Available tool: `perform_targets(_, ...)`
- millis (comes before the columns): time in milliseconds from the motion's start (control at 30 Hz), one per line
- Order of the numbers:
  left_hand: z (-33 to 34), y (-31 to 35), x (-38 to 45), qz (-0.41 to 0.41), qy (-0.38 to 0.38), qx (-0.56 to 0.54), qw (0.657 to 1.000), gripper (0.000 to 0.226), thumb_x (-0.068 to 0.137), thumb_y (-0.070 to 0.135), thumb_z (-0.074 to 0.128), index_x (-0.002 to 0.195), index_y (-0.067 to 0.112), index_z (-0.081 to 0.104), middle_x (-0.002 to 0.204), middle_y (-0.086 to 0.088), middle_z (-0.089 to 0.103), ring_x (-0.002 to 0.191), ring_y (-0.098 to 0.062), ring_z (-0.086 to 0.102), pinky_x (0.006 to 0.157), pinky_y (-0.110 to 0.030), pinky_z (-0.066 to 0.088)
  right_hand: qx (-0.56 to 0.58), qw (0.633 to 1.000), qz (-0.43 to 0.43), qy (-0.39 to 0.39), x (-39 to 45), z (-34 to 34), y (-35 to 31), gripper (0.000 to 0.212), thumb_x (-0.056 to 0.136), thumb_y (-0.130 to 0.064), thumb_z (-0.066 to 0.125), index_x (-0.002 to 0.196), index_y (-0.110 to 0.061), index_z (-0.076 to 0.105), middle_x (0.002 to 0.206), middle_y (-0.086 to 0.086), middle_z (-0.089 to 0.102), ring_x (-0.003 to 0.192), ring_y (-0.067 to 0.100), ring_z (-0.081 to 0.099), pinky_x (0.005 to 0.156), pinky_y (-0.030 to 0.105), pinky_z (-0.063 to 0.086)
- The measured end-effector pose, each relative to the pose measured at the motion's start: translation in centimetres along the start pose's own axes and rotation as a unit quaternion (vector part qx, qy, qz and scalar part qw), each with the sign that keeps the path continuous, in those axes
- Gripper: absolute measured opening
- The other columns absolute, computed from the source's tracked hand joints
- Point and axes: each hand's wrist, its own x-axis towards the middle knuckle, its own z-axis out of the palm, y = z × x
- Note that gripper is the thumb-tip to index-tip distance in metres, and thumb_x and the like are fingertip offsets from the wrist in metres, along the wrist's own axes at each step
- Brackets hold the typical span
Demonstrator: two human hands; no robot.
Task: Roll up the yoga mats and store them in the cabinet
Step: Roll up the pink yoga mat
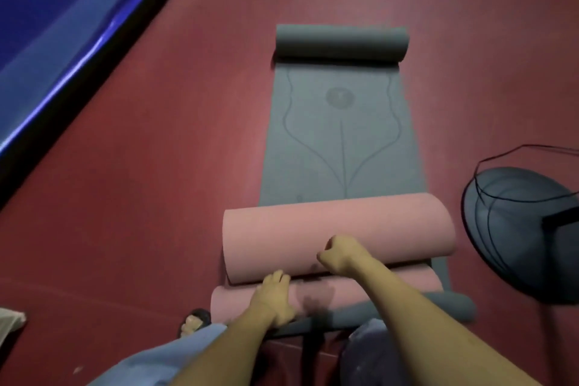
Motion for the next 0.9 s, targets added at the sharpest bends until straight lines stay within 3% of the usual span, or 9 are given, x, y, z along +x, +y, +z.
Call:
perform_targets(100, 1.4, -0.3, 2.5, 0.007, 0.008, -0.007, 1.000, 0.077, 0.086, 0.052, 0.064, 0.147, 0.013, 0.039, 0.156, -0.009, 0.030, 0.141, -0.032, 0.034, 0.116, -0.040, 0.034, -0.006, 1.000, 0.007, -0.020, 0.7, 0.3, 0.5, 0.028, 0.088, -0.031, 0.057, 0.097, -0.008, 0.071, 0.104, 0.015, 0.070, 0.090, 0.030, 0.060, 0.076, 0.028, 0.048)
perform_targets(200, 3.2, -1.7, 3.9, 0.014, -0.038, 0.078, 0.996, 0.082, 0.081, 0.064, 0.067, 0.142, 0.016, 0.044, 0.147, -0.009, 0.041, 0.135, -0.032, 0.038, 0.113, -0.043, 0.036, -0.008, 0.999, 0.017, -0.034, 1.1, 0.1, 1.1, 0.035, 0.092, -0.033, 0.057, 0.107, -0.005, 0.072, 0.111, 0.017, 0.071, 0.103, 0.032, 0.065, 0.084, 0.031, 0.051)
perform_targets(333, 5.4, -1.9, 4.4, 0.009, -0.084, 0.075, 0.994, 0.117, 0.069, 0.064, 0.079, 0.157, 0.012, 0.023, 0.167, -0.010, 0.014, 0.150, -0.039, 0.024, 0.122, -0.047, 0.027, -0.007, 0.999, 0.024, -0.028, 1.6, -0.1, 1.5, 0.032, 0.091, -0.030, 0.057, 0.101, -0.005, 0.074, 0.106, 0.017, 0.072, 0.101, 0.032, 0.065, 0.082, 0.031, 0.050)
perform_targets(433, 4.1, -1.4, 5.1, -0.015, -0.119, 0.006, 0.993, 0.126, 0.062, 0.069, 0.080, 0.158, 0.015, 0.018, 0.161, -0.011, 0.037, 0.143, -0.033, 0.043, 0.117, -0.045, 0.034, -0.017, 0.999, 0.018, -0.032, 2.0, -0.1, 1.5, 0.033, 0.092, -0.030, 0.058, 0.103, -0.004, 0.074, 0.110, 0.017, 0.072, 0.104, 0.032, 0.065, 0.084, 0.031, 0.051)
perform_targets(600, 3.0, -1.4, 4.7, 0.047, -0.109, -0.028, 0.993, 0.072, 0.066, 0.068, 0.077, 0.125, 0.028, 0.065, 0.130, -0.004, 0.068, 0.119, -0.027, 0.064, 0.095, -0.033, 0.051, -0.105, 0.994, -0.003, -0.024, 2.6, 0.2, 2.3, 0.036, 0.091, -0.033, 0.061, 0.118, -0.009, 0.067, 0.131, 0.014, 0.063, 0.117, 0.032, 0.060, 0.092, 0.032, 0.048)
perform_targets(700, -0.8, 0.7, 3.5, 0.120, -0.043, -0.012, 0.992, 0.052, 0.073, 0.062, 0.077, 0.108, 0.024, 0.071, 0.115, -0.003, 0.074, 0.108, -0.026, 0.068, 0.081, -0.029, 0.049, -0.255, 0.966, -0.045, 0.005, 2.1, -0.4, 3.5, 0.068, 0.091, -0.028, 0.065, 0.152, -0.020, 0.035, 0.166, 0.003, 0.022, 0.152, 0.029, 0.021, 0.118, 0.045, 0.030)
perform_targets(767, -5.9, 2.9, 2.0, 0.182, 0.008, 0.051, 0.982, 0.043, 0.078, 0.057, 0.077, 0.102, 0.022, 0.070, 0.107, -0.004, 0.075, 0.101, -0.029, 0.068, 0.074, -0.031, 0.047, -0.295, 0.953, -0.067, -0.002, 1.1, -1.0, 4.5, 0.076, 0.096, -0.030, 0.059, 0.160, -0.025, 0.018, 0.170, -0.001, 0.011, 0.157, 0.027, 0.002, 0.123, 0.051, 0.016)
perform_targets(833, -11.5, 4.5, -0.5, 0.241, 0.059, 0.125, 0.961, 0.039, 0.082, 0.054, 0.075, 0.099, 0.020, 0.068, 0.104, -0.004, 0.075, 0.099, -0.030, 0.067, 0.075, -0.033, 0.049, -0.302, 0.951, -0.067, 0.000, -0.4, -2.3, 5.1, 0.075, 0.092, -0.034, 0.064, 0.156, -0.027, 0.025, 0.162, 0.003, 0.034, 0.152, 0.028, 0.023, 0.119, 0.049, 0.022)
perform_targets(900, -16.1, 4.5, -4.0, 0.273, 0.113, 0.178, 0.939, 0.040, 0.084, 0.053, 0.074, 0.095, 0.016, 0.067, 0.102, -0.005, 0.074, 0.098, -0.030, 0.066, 0.076, -0.034, 0.047, -0.284, 0.953, -0.103, 0.034, -3.0, -4.7, 4.4, 0.058, 0.081, -0.031, 0.073, 0.134, -0.030, 0.048, 0.138, 0.003, 0.058, 0.130, 0.029, 0.053, 0.103, 0.040, 0.040)
